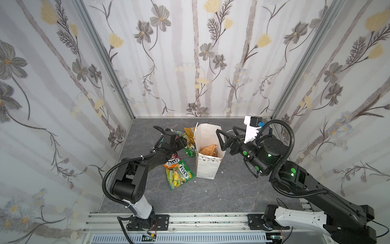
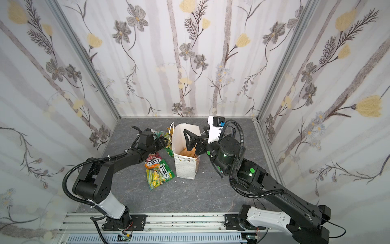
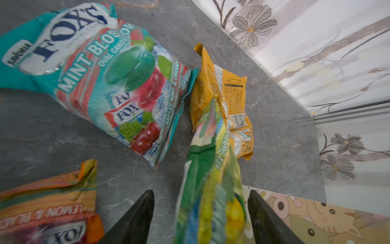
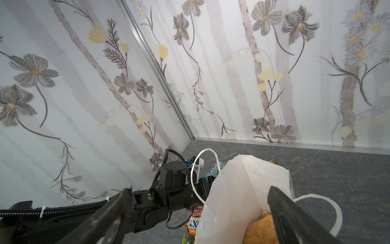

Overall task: Take the snacks out of the paper bag
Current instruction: Place the snack at the top-center of the table.

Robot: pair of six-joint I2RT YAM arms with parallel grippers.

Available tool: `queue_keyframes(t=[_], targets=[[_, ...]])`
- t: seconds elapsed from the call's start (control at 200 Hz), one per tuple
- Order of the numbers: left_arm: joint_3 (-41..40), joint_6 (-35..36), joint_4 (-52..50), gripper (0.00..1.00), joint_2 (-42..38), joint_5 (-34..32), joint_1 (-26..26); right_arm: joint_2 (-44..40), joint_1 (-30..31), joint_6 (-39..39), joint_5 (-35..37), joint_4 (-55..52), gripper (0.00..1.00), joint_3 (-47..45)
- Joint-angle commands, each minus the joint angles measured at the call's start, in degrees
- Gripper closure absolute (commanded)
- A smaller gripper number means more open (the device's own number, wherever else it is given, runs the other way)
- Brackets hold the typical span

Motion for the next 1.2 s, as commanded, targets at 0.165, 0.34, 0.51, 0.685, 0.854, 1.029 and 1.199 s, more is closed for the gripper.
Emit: queue_keyframes(t=[0.165, 0.34, 0.51, 0.685, 0.854, 1.029, 1.199], targets=[[2.7, 7.6, -11.6, 0.18, -2.0, -7.3, -1.2, -0.6, 0.1, 0.8, 0.3, 0.2, 0.00, -0.4], [3.4, 10.4, -14.6, 0.14, -4.2, -10.3, -1.5, -0.7, 0.0, 1.0, 0.3, 0.5, 0.00, -0.7], [4.9, 13.9, -19.1, 0.09, -6.7, -14.3, -1.9, -0.5, 0.1, 1.1, -0.1, 0.6, 0.00, -0.5], [4.2, 14.9, -20.1, 0.07, -14.9, -13.3, -2.0, -0.4, 0.0, 0.7, 0.0, 0.5, 0.00, 0.1], [3.1, 15.5, -19.7, 0.06, -26.7, -7.4, -2.0, 0.9, 0.0, -0.2, -1.0, 0.0, 0.00, 2.0], [4.2, 17.9, -21.7, 0.04, -36.6, -2.2, -2.1, 3.8, -0.6, -0.5, -4.2, -2.4, 0.00, 5.5], [5.8, 20.0, -22.5, 0.01, -43.7, 3.4, -2.5, 8.9, -2.4, 2.1, -7.9, -9.6, 0.00, 11.9]])
